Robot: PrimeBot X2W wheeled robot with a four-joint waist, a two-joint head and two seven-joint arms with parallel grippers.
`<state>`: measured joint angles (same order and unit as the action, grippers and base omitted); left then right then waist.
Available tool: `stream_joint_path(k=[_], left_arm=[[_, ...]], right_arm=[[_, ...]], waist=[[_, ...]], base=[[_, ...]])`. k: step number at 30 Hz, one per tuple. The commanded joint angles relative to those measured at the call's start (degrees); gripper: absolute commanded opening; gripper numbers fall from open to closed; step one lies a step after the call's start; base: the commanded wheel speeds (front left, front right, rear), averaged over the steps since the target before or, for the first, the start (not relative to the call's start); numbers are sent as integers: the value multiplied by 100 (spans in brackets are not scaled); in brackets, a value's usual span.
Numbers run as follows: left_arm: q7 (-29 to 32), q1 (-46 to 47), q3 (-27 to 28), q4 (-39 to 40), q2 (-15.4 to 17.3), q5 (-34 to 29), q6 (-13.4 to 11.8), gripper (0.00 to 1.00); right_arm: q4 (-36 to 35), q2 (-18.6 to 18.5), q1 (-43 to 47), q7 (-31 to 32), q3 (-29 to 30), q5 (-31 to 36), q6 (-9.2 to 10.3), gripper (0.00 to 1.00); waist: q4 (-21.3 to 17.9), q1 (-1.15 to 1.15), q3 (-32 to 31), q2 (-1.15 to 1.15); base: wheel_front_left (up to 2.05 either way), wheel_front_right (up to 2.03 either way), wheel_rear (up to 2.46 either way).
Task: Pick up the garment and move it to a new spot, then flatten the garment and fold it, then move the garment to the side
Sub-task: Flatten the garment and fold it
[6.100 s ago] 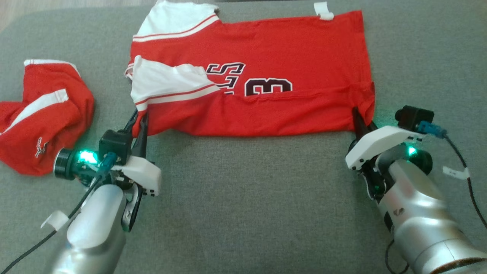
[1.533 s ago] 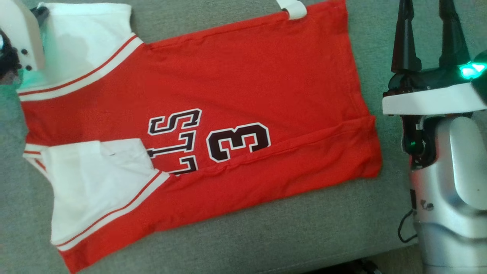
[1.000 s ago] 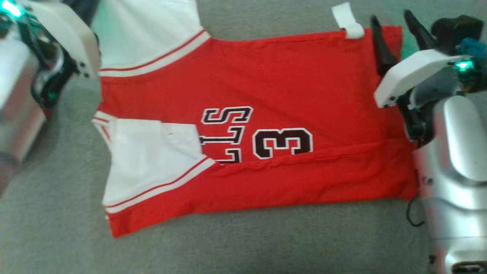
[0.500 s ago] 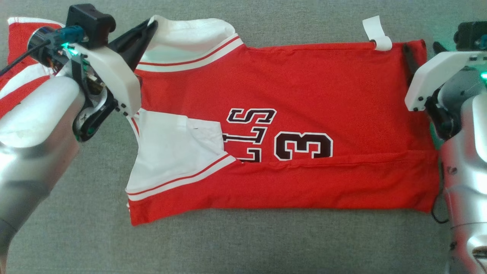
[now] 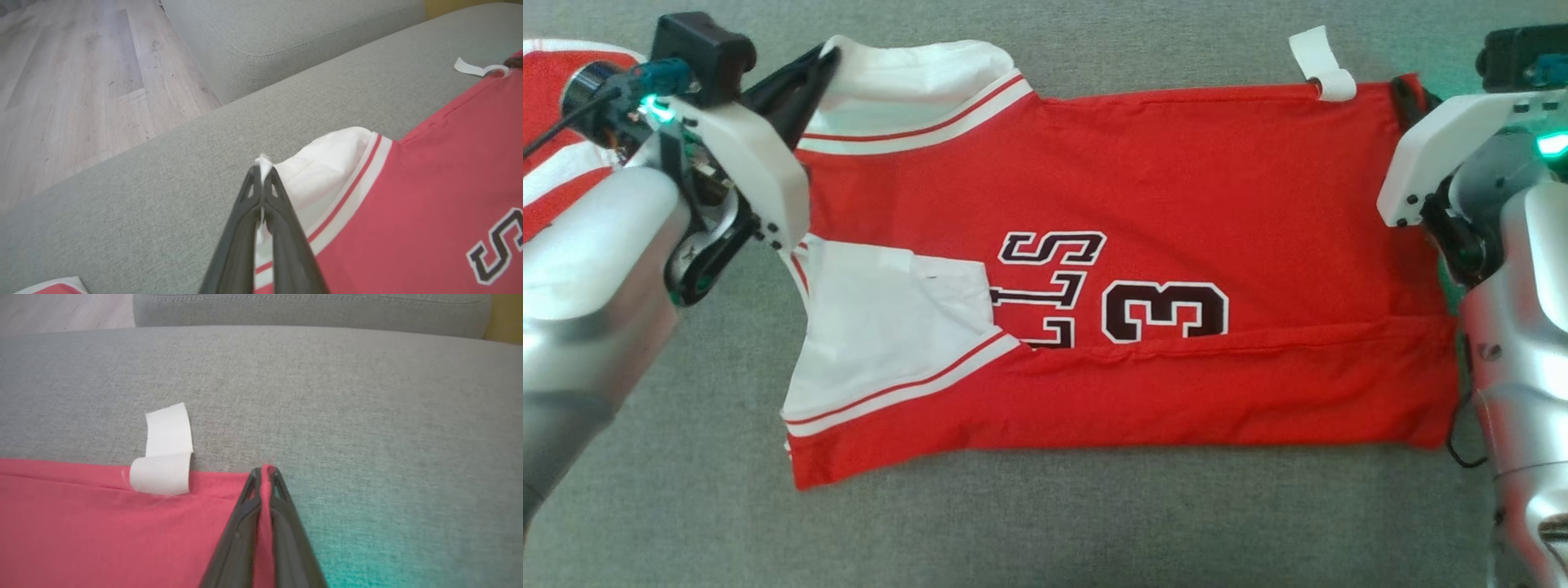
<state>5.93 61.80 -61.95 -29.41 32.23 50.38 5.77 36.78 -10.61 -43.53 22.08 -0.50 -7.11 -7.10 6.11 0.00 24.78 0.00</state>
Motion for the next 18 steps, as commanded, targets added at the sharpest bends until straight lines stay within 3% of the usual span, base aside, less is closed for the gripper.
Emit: stream_joint_path(k=[1, 9, 18], left_arm=[[-100, 191, 230, 49, 289, -47, -62, 0], [-595, 475, 444, -242, 323, -205, -260, 0], [-1213, 1174, 557, -987, 122, -517, -224, 0]], right_arm=[[-164, -74, -72, -117, -83, -58, -39, 0], [-422, -30, -353, -659, -190, -399, -39, 0], [-414, 29, -929, -1293, -154, -533, -39, 0]], waist=[[-28, 0, 1, 0], [-162, 0, 137, 0], [-295, 0, 351, 0]], base=[[0, 0, 0], [0, 0, 0], [0, 0, 0]])
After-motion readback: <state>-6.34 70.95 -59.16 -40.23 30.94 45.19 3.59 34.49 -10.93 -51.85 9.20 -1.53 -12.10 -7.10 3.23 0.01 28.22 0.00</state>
